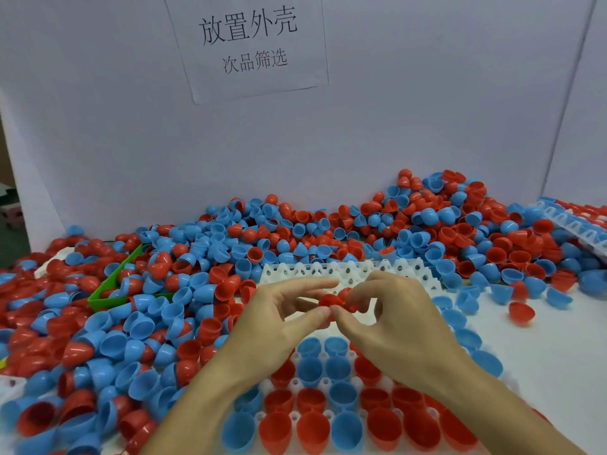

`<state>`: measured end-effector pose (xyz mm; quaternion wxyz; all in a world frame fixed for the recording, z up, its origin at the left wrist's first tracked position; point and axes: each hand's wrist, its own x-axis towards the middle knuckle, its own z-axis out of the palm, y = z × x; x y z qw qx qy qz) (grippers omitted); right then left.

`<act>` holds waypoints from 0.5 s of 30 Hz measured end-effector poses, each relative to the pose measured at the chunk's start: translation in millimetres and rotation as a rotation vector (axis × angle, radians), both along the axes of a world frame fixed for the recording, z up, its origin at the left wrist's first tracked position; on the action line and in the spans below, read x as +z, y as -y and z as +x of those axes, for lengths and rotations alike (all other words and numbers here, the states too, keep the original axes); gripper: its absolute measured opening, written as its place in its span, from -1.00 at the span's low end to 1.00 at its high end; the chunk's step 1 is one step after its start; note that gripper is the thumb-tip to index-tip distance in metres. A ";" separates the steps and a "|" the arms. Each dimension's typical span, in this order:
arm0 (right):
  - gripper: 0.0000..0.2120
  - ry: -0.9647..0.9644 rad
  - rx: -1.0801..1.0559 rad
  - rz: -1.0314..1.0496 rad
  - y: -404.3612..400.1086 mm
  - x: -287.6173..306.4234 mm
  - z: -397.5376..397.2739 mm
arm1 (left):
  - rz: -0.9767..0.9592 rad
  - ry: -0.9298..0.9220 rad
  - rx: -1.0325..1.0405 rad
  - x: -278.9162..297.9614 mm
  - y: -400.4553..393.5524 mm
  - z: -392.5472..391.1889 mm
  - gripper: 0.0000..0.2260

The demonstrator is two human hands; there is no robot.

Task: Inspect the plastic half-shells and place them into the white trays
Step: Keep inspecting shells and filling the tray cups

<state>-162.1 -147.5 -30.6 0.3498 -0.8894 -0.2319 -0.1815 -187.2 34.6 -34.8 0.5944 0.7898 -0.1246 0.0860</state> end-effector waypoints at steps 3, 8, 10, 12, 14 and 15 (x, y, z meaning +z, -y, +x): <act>-0.88 -0.099 -0.005 0.117 1.0 0.9 3.9 | -0.032 0.004 -0.017 -0.1 0.0 -0.1 -0.65; -0.80 -0.166 -0.004 0.107 9.0 3.5 14.4 | -0.095 -0.017 -0.053 -3.1 0.9 1.7 -0.65; -0.73 -0.163 -0.032 0.109 17.7 8.8 22.6 | -0.123 -0.003 -0.009 -2.9 -0.3 2.8 -0.68; -0.71 -0.176 -0.069 0.117 32.9 14.5 32.9 | -0.133 0.011 0.065 -1.9 -3.2 4.6 -0.68; -0.81 -0.190 -0.120 0.092 52.2 17.4 44.1 | -0.132 0.017 0.155 -2.4 -7.8 7.3 -0.73; -0.87 -0.194 -0.156 0.060 61.7 17.3 49.5 | -0.138 0.019 0.200 -3.3 -10.5 9.4 -0.80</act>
